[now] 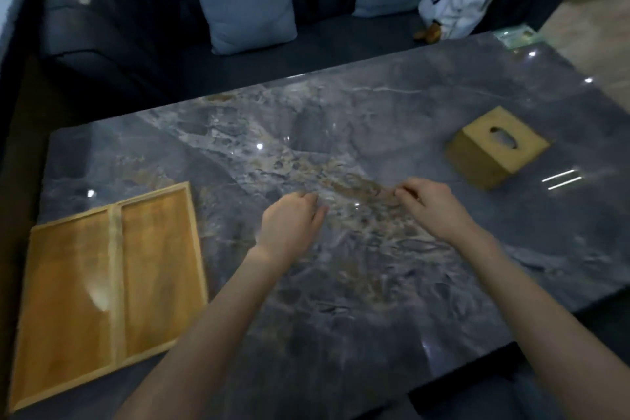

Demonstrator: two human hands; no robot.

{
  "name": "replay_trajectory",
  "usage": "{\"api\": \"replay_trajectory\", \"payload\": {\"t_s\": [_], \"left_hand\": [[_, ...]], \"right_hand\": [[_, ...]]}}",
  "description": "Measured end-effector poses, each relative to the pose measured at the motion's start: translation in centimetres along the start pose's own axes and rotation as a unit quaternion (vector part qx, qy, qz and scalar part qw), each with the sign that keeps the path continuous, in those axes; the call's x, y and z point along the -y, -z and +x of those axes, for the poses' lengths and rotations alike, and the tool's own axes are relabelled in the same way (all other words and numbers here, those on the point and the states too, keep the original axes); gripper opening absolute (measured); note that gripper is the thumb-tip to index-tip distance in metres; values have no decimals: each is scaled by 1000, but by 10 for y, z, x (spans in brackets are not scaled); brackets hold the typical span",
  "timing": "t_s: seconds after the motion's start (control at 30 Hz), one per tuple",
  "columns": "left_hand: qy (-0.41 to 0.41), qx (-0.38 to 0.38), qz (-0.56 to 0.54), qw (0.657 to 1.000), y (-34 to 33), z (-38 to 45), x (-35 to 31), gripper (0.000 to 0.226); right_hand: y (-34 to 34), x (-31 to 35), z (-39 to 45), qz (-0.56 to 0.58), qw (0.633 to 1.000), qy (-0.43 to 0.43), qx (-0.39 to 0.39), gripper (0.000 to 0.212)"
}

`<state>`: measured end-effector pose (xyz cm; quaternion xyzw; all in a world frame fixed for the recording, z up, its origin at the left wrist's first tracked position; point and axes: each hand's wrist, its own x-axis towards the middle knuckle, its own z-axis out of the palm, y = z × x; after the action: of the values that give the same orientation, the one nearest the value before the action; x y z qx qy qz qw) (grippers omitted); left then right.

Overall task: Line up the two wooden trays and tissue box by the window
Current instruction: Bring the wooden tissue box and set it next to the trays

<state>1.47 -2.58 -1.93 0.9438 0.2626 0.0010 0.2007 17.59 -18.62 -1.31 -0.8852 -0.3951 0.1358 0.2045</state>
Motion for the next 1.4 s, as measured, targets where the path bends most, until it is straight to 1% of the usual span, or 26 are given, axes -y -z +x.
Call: {"api": "replay_trajectory", "payload": {"t_s": [0.1, 0.23, 0.33, 0.4, 0.47, 0.57, 0.63, 0.7, 0.77, 0.8, 0.9, 0.93, 1.0, 1.13, 1.27, 1.4], "left_hand": [[-17, 4, -18, 1000, -18, 32, -51, 42], [-40, -2, -50, 998, -44, 71, -118, 53], [-30, 13, -94, 995, -68, 101, -163, 61], [-9, 41, -144, 989, -86, 123, -187, 63], [24, 74, -210, 975, -103, 141, -206, 63], [77, 97, -305, 944, -124, 163, -227, 67], [101, 88, -360, 923, -132, 173, -238, 65], [122, 75, -412, 900, -138, 181, -245, 60], [120, 70, -429, 892, -146, 189, -245, 53], [118, 75, -437, 888, -149, 191, -243, 53], [127, 98, -478, 864, -157, 191, -236, 68], [125, 101, -484, 860, -156, 190, -235, 69], [118, 98, -482, 862, -155, 190, -236, 68], [112, 91, -489, 861, -156, 187, -235, 74], [98, 71, -499, 858, -150, 180, -233, 68], [82, 18, -511, 856, -133, 175, -228, 62]], "right_hand": [[31, -56, 5, 2, 999, -33, -41, 25], [63, -126, 17, 14, 992, -73, -106, 21], [77, -173, 26, 11, 984, -97, -148, 24], [85, -202, 32, 10, 981, -121, -155, 28], [89, -228, 39, 26, 977, -154, -144, 33], [91, -252, 47, 95, 970, -195, -110, 44], [91, -261, 48, 170, 957, -222, -74, 49], [93, -265, 48, 274, 929, -243, -46, 47], [93, -270, 46, 354, 900, -255, -23, 41], [94, -271, 46, 369, 893, -258, -14, 39], [94, -274, 46, 382, 887, -261, -1, 38], [95, -274, 47, 380, 887, -262, 1, 38], [96, -273, 48, 376, 889, -262, 2, 37], [96, -272, 47, 369, 893, -259, 9, 35], [98, -265, 46, 368, 896, -247, 8, 35], [112, -244, 50, 378, 900, -219, -9, 34]]}}
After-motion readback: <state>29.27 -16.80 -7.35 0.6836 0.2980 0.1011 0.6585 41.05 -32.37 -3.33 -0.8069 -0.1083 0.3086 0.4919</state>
